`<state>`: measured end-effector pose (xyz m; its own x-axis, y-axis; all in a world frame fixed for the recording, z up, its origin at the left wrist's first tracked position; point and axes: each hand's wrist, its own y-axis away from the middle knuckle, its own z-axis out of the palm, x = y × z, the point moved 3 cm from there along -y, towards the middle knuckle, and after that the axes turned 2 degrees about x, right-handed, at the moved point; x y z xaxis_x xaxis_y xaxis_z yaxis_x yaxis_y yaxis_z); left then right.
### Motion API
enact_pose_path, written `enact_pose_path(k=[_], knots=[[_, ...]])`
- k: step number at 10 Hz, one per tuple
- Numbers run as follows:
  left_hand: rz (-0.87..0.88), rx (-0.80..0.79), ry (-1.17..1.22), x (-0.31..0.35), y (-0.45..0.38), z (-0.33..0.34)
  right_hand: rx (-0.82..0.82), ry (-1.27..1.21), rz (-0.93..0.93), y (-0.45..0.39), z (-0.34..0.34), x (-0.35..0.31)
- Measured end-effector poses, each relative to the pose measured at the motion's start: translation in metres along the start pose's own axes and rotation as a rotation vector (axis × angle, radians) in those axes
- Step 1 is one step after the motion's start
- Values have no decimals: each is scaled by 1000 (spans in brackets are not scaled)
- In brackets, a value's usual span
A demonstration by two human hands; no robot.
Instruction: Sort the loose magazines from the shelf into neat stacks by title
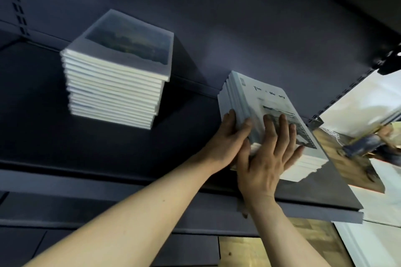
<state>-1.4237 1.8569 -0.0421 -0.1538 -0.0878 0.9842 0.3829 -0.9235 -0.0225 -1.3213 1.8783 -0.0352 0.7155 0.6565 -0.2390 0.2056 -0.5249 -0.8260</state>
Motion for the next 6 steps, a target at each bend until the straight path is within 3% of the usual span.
enact_pose_path(k=[2,5,6], knots=[[125,112,-491,4,37,-16,-77,55,24,0,-6,-2],[40,20,-1236,29,71,-40,-524,119,136,-2,-40,-14],[28,2,-1360,42,89,-50,-627,97,148,-2,-60,-26]])
